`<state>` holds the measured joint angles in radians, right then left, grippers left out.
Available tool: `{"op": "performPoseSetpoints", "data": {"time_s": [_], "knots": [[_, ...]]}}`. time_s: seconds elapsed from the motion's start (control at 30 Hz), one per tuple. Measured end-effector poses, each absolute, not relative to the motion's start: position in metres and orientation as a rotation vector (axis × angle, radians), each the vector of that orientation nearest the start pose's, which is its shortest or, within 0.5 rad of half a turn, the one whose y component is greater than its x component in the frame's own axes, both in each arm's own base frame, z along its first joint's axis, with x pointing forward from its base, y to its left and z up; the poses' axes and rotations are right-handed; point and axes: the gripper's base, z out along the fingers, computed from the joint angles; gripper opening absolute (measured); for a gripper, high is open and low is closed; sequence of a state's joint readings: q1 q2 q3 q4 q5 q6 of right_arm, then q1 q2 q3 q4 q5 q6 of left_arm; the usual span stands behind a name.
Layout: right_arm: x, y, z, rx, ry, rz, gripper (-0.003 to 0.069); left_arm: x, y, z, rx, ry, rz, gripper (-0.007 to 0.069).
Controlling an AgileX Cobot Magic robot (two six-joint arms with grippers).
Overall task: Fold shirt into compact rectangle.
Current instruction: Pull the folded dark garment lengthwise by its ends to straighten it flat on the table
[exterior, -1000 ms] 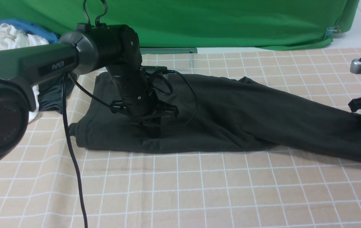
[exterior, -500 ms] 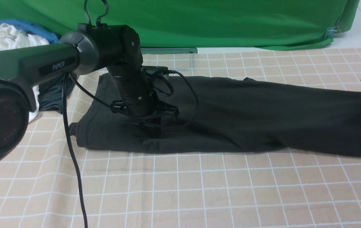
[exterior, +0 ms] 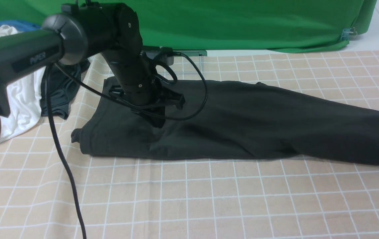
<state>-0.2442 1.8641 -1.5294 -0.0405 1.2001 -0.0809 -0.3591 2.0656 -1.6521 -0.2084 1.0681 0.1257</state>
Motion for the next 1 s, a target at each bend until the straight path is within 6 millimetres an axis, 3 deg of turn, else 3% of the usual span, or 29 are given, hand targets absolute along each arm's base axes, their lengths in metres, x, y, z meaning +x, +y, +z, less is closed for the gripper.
{"op": "performPoseSetpoints", "data": {"time_s": [0.17, 0.33, 0.57, 0.63, 0.67, 0.77, 0.8, 0.87, 1.0], "knots": [[0.351, -0.099, 0.222, 0.310, 3.085, -0.062, 0.0492, 0.401, -0.163, 0.194, 0.576, 2.927, -0.296, 0.0019], [0.350, -0.095, 0.194, 0.340, 3.065, -0.001, 0.0573, 0.405, -0.163, 0.181, 0.568, 2.943, -0.294, 0.0019], [0.359, -0.095, 0.162, 0.365, 3.092, 0.043, 0.0582, 0.405, -0.163, 0.177, 0.567, 2.952, -0.293, 0.0019], [0.360, -0.095, 0.157, 0.360, 3.101, 0.062, 0.0544, 0.405, -0.163, 0.177, 0.567, 2.952, -0.293, 0.0019], [0.360, -0.095, 0.156, 0.338, 3.103, 0.067, 0.0490, 0.405, -0.163, 0.177, 0.567, 2.952, -0.293, 0.0019], [0.360, -0.094, 0.156, 0.296, 3.102, 0.081, 0.0189, 0.405, -0.163, 0.177, 0.567, 2.952, -0.293, 0.0019], [0.360, -0.094, 0.157, 0.287, 3.102, 0.080, 0.0125, 0.405, -0.163, 0.177, 0.569, 2.952, -0.293, 0.0019], [0.360, -0.095, 0.160, 0.269, 3.097, 0.066, 0.0083, 0.405, -0.163, 0.177, 0.569, 2.952, -0.293, 0.0019], [0.362, -0.107, 0.174, 0.262, 3.102, -0.009, 0.0078, 0.405, -0.163, 0.177, 0.571, 2.952, -0.292, 0.0019]]}}
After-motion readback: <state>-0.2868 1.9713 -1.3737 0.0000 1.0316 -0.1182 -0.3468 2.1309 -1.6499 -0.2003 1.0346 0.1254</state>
